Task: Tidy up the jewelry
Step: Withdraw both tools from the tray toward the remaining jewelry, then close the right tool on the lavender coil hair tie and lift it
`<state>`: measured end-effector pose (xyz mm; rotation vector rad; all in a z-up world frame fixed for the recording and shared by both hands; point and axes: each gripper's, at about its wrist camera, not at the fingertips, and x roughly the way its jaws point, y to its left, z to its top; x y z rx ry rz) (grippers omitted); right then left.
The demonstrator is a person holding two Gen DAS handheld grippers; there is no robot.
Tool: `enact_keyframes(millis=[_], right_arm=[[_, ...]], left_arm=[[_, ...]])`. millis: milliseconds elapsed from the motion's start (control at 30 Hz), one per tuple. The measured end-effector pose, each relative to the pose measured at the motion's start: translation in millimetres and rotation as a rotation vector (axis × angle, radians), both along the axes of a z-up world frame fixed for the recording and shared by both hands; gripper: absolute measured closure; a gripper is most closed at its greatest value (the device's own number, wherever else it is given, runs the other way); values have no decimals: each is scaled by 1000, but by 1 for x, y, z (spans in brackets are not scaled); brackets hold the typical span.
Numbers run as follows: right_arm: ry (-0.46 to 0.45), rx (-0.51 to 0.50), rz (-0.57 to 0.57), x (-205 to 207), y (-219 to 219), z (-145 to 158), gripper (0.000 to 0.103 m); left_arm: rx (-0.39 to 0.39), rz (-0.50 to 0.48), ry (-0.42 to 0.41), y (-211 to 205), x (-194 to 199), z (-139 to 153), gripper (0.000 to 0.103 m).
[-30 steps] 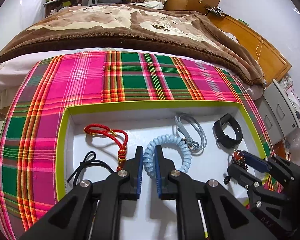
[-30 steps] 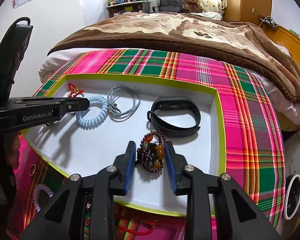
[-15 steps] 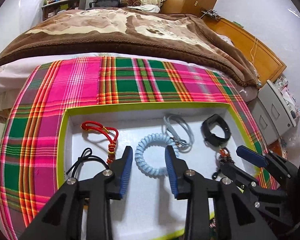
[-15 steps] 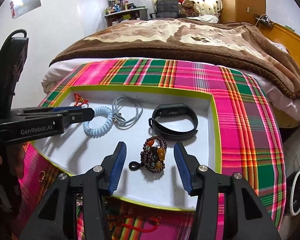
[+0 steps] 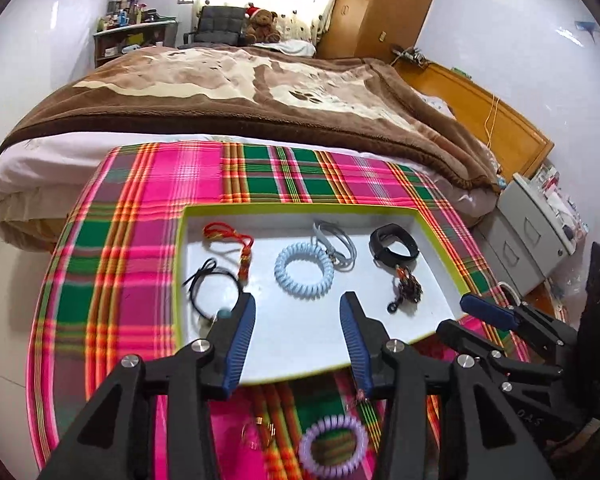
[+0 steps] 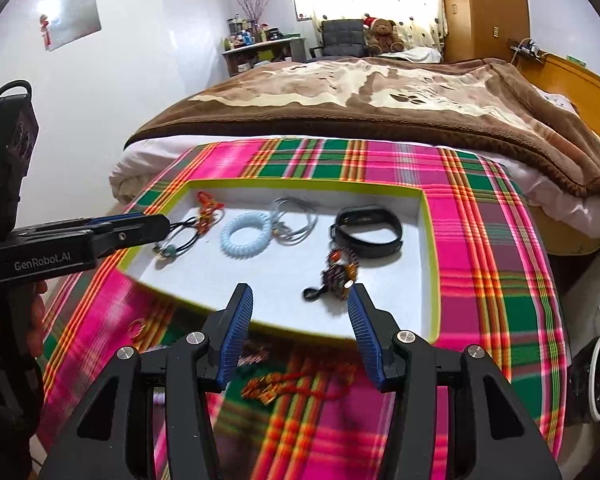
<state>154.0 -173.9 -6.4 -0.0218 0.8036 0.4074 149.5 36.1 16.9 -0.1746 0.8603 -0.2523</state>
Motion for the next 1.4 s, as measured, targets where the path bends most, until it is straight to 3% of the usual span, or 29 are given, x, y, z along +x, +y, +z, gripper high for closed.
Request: enact_keyframes(millis=[167,667,933,1267,1300,1367,1400], right_arm=[[0,3,33,-18,10,-2,53],[95,0,101,-45,52,-31,53],[155,-37,126,-46,73,-50,53],[117,-116,113,-49,89,-53,53],[112,-124,112,-49,90,-53,54],[95,-148,105,-52,92,-53,73],[91,-154,102,-52,92,-53,74]], left_arm=[[17,21,-18,9,-27,0,57],[-64,82,7,43,-88,-19,57],[-90,108,4,62,-103,-24,57],[-112,111,10,76,-108,-30,57],[-109,112,12,77,-107,-31,57],[-113,111,13,79,-107,-33,57],[-116,111,17,79,-106,-33,57]])
